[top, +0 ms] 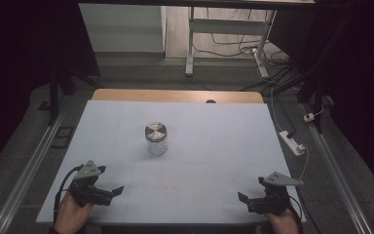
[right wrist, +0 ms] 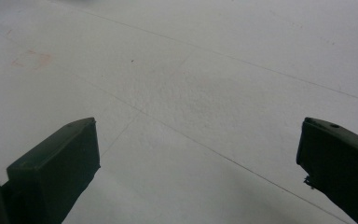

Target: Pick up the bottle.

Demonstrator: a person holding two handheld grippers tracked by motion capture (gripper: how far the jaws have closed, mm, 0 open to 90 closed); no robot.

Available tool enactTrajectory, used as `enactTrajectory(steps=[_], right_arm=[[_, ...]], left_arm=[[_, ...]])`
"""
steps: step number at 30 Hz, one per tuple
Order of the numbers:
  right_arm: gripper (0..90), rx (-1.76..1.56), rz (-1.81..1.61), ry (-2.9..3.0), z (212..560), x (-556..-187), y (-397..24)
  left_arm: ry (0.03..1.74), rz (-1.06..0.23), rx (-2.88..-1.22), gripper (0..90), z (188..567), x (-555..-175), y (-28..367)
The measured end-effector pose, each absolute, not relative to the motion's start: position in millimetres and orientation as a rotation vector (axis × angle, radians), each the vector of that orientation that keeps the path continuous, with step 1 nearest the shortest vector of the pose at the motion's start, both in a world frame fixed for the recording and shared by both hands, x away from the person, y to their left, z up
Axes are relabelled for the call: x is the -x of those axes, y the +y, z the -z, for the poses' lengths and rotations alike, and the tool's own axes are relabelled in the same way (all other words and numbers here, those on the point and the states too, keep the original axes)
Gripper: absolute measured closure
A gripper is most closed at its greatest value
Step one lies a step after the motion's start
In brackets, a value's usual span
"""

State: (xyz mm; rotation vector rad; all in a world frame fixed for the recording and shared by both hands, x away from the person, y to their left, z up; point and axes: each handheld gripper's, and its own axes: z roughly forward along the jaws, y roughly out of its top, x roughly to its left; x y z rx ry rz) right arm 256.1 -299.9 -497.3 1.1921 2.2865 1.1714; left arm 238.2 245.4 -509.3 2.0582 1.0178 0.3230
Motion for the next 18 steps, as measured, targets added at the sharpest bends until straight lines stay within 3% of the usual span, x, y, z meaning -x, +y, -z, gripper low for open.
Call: enactTrajectory(steps=[18], right_arm=[[0.0, -1.189, -1.161, 2.296, 498, -256, -299]], left_arm=[[0.948, -0.298, -2.062, 0.0, 514, -280, 223]])
